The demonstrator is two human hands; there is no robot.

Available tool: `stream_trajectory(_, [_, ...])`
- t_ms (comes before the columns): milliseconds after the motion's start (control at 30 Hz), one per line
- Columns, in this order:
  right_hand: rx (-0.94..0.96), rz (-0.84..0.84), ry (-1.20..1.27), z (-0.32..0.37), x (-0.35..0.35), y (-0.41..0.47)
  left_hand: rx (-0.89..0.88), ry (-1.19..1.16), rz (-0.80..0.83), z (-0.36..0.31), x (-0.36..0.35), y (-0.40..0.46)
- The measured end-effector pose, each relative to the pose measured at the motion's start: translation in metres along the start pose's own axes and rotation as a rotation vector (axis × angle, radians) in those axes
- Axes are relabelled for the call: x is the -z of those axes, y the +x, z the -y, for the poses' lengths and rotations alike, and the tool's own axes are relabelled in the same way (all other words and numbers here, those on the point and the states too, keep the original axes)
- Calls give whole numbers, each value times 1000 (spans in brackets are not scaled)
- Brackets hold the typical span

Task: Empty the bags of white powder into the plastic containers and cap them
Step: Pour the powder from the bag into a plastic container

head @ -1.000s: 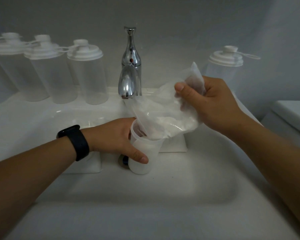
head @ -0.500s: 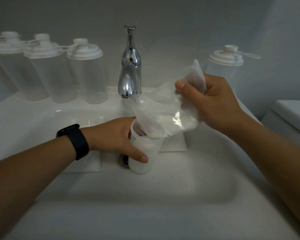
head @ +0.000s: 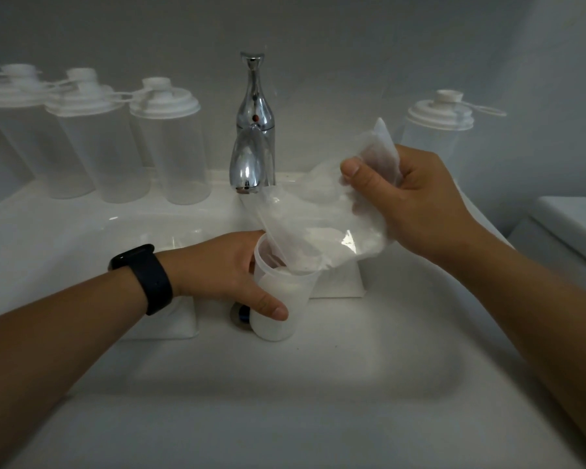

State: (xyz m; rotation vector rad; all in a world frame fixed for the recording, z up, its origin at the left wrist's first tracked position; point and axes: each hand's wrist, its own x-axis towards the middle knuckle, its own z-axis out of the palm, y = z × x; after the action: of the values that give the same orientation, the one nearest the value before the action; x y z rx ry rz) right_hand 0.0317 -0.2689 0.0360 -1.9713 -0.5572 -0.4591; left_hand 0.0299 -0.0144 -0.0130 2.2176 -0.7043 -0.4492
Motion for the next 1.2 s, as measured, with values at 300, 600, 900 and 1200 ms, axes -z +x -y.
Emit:
stream_trajectory(300, [14, 5, 10, 0, -1, -1, -4, -14, 7, 1, 0, 0])
stream_trajectory(600, [60, -12, 6, -2, 0, -1, 1, -28, 7, -1, 0, 0])
stream_trajectory(900, [29, 2, 4, 0, 1, 0, 3, -21, 8, 2, 0, 0])
stream_trajectory(1200, [54, -26, 0, -1, 0, -1, 6, -21, 8, 1, 0, 0])
